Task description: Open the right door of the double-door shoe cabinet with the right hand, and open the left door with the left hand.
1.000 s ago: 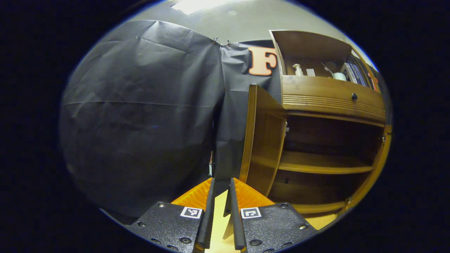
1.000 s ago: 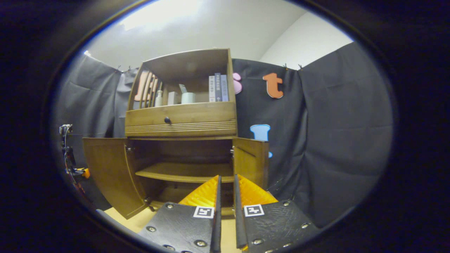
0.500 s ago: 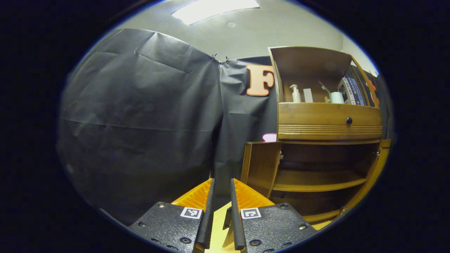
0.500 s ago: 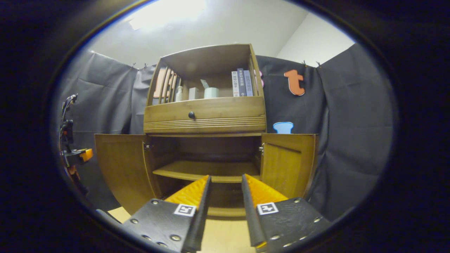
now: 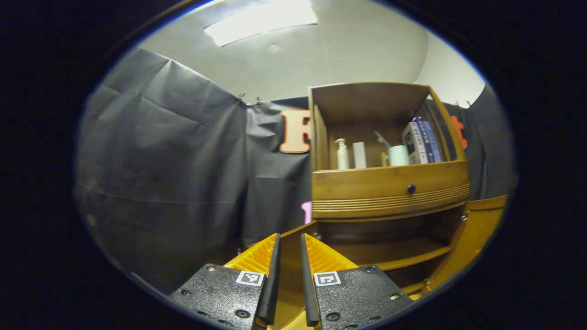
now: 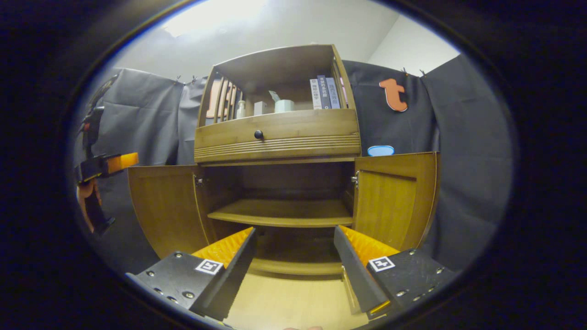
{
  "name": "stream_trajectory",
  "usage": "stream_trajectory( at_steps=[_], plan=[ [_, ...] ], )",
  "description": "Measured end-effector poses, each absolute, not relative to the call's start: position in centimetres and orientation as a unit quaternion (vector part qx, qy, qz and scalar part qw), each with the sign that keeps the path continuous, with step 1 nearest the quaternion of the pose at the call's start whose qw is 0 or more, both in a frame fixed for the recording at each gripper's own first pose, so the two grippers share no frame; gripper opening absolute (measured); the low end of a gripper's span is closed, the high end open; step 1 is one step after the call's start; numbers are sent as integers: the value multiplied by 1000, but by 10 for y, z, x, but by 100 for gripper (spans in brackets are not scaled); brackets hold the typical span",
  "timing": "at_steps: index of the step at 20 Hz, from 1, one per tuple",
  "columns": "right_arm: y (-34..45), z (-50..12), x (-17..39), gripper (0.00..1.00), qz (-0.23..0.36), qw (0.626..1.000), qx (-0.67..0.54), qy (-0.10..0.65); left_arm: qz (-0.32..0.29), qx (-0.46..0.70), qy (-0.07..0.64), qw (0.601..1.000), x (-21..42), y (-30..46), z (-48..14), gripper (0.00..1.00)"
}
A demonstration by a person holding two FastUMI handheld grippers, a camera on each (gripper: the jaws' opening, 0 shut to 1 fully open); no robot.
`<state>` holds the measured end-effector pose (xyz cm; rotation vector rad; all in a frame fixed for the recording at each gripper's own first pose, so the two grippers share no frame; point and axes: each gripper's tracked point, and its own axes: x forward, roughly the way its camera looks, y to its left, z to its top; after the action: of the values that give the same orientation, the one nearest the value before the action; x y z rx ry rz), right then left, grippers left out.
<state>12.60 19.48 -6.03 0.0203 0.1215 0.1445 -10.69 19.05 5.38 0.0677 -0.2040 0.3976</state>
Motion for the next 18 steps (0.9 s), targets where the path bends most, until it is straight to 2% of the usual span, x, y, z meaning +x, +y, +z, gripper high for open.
stream_trajectory(
  at_steps=[3, 4, 5, 7, 9, 13, 14, 18],
  plan=[
    [185, -52, 130, 96, 60, 997, 6, 52, 135, 20, -105, 985, -87, 141, 54, 18],
    [182, -50, 130, 100, 56, 997, 4, 49, 112, 15, -100, 989, -81, 123, 52, 33],
    [178, -45, 133, 100, 51, 998, 1, 45, 91, 10, -96, 991, -74, 107, 50, 18],
    [168, -37, 136, 96, 39, 999, -8, 38, 54, 2, -87, 995, -63, 77, 47, 18],
    [159, -27, 138, 100, 26, 999, -10, 29, 21, -2, -77, 997, -57, 48, 39, 18],
    [149, -13, 143, 99, 10, 1000, -2, 28, -36, -25, -58, 997, -53, 0, 25, 18],
    [148, -10, 143, 96, 9, 1000, 1, 26, -43, -32, -58, 997, -56, -8, 25, 34],
    [145, -2, 142, 96, 6, 1000, 3, 17, -55, -16, -67, 996, -57, -23, 25, 96]
  ],
)
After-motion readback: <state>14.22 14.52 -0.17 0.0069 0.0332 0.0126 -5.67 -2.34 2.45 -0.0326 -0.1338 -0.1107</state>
